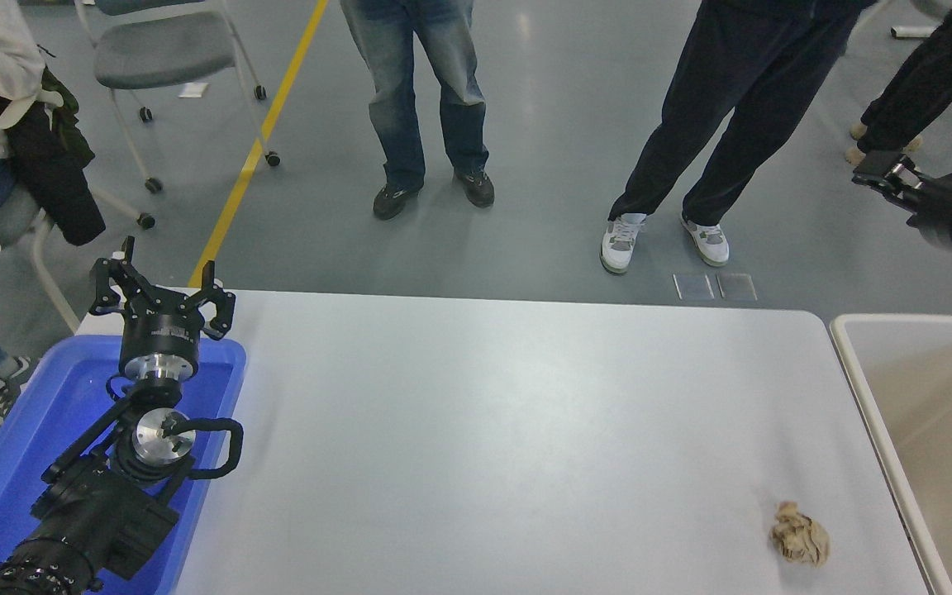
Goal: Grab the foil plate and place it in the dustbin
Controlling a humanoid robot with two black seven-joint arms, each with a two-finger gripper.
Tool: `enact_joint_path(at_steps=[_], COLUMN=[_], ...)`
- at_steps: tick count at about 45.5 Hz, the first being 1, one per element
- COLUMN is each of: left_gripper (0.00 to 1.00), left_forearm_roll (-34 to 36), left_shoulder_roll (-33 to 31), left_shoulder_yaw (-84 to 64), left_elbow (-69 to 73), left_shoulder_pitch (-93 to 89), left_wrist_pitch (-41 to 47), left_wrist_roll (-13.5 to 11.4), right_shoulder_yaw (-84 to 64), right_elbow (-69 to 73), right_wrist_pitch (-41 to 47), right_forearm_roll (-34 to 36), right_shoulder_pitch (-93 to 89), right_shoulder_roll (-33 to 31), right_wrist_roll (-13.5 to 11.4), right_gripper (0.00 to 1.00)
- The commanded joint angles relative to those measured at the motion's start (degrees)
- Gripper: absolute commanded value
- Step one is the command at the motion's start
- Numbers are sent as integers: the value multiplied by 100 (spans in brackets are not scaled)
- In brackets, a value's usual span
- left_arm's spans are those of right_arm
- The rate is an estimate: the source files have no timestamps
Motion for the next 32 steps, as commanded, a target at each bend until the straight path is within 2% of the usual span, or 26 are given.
enact_joint_path(at_steps=[1, 7, 32], left_gripper=[99, 99, 99], left_forearm_roll=[-1, -1, -1], left_shoulder_roll=[0, 0, 0], left_shoulder_yaw=[0, 0, 0], left_elbow=[5, 6, 6], left_shoulder_pitch=[-1, -1, -1], left_wrist_pitch=[0, -8, 0], left_wrist_roll=[0, 0, 0], right_shoulder_yaw=[-1070, -1501, -1572], right_elbow=[650, 1159, 1565], right_wrist_pitch=[113, 596, 2002], right_forearm_roll=[242, 250, 268], right_shoulder_pitch=[1051, 1587, 2476], right_shoulder_roll=[730, 1266, 2198], right_wrist_roll=[24, 41, 50], right_gripper=[100, 100, 100])
